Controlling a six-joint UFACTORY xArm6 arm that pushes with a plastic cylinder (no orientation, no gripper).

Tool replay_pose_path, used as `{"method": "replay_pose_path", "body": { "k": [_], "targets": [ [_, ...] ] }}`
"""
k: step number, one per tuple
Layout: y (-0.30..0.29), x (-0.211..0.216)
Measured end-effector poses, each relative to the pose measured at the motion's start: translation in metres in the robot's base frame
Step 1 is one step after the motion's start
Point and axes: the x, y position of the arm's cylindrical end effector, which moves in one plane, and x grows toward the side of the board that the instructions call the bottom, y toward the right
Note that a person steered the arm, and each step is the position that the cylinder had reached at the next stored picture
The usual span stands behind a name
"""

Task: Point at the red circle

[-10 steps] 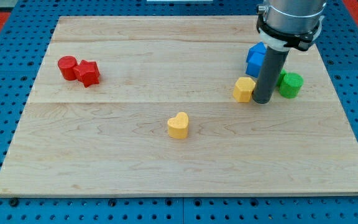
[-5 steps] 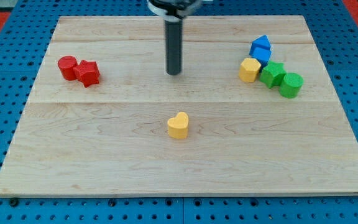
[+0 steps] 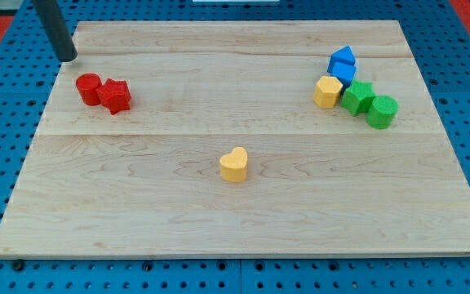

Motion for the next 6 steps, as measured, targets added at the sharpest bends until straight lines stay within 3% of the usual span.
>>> {"method": "replay_pose_path", "body": {
  "k": [3,4,6],
  "targets": [
    [-0.024,0.013],
    [-0.016,0.051],
    [0.068,0.090]
  ]
}}
